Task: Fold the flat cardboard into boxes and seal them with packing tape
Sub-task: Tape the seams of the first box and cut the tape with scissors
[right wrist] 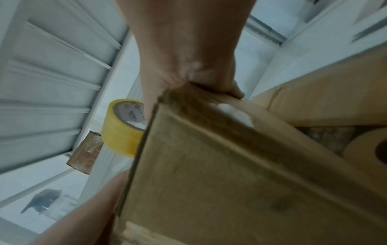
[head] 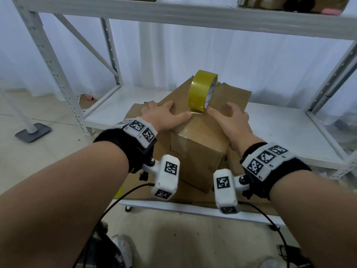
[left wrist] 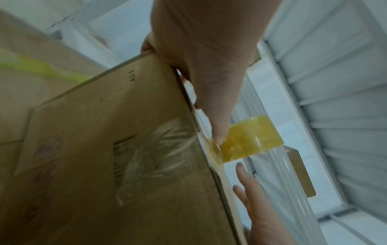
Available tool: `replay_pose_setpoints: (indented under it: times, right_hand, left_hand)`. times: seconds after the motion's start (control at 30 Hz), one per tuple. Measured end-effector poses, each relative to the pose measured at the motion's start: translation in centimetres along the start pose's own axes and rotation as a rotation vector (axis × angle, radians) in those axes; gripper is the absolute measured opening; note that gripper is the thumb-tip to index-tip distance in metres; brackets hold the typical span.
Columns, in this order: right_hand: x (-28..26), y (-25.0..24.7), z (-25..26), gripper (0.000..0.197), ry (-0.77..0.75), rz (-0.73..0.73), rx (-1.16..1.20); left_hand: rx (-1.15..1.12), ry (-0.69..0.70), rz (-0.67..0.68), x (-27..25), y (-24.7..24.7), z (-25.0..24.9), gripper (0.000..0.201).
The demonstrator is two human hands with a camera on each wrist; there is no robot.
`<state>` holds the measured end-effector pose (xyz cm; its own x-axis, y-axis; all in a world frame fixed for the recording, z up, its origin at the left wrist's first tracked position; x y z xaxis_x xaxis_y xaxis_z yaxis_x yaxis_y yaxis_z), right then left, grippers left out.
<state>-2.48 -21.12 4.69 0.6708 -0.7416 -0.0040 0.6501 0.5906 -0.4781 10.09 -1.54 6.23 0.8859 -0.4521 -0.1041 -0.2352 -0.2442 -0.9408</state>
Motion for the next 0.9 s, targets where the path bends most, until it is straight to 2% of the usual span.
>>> replay_pose_setpoints:
  times: [0.1,0.2,0.37,0.4,0.47,0.53,0.57,0.6,0.67,0.73,0.9]
  right_hand:
    - [0.0,-0.2,0.4,0.071,0.040,-0.050,0.118]
    - [-0.4,-0.4,0.2,0.065,0.102,-0.115,0.179]
    - [-1.9,0.1,-0.8,0.058,0.173,-0.140,0.053]
    - [-1.9,0.2,-0.6,0.062,0.175,-0.135,0.034]
    - [-1.6,-0.4,1.3,0.084,0.132,-0.174,0.001]
    - [-1.3,-1.5,5.3,0.101,-0.085,-0.259,0.047]
    - [-1.4,-1.1,7.8,0.099,-0.247,-0.225,0.066]
    - [-1.8,0.1,9.7,0.098,-0.377,-0.128,0.080]
    - [-2.6,3.3,10.6,0.109,-0.472,0.114,0.064]
    - [-2.3,5.0,10.1,0.118,-0.451,0.211,0.066]
    - [0.7,4.4,10.1,0.106,-0.299,0.184,0.155]
  left_hand:
    - [-0.072,0.040,-0.029,0.2,-0.9,-0.1,0.093]
    - [-0.068,0.096,-0.051,0.4,-1.9,-0.5,0.092]
    - [0.106,0.105,0.026,0.1,-0.8,0.1,0.107]
    - [0.117,0.103,0.030,0.1,-0.5,0.2,0.106]
    - [0.111,0.101,0.019,0.3,-0.3,0.3,0.104]
    - [0.102,0.098,0.001,0.3,-0.4,0.6,0.102]
    - [0.098,0.096,-0.007,0.3,-0.4,0.7,0.101]
    - [0.094,0.092,-0.011,0.3,-0.3,0.8,0.101]
    - [0.088,0.095,-0.010,0.2,-0.2,0.8,0.099]
    - [0.080,0.099,-0.011,0.0,-0.2,1.0,0.098]
    - [0.093,0.108,0.004,0.0,-0.2,0.9,0.100]
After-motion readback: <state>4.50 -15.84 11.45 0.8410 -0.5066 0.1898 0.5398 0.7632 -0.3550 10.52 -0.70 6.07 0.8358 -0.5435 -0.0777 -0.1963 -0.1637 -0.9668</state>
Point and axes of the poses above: each hand's wrist, its own x-axis towards the middle knuckle, its own y-axis out of the palm, z = x × y, the point moved 10 cm from there along x, towards the middle knuckle, and after that the axes turned 2 degrees about -z, right-handed, at the moved point
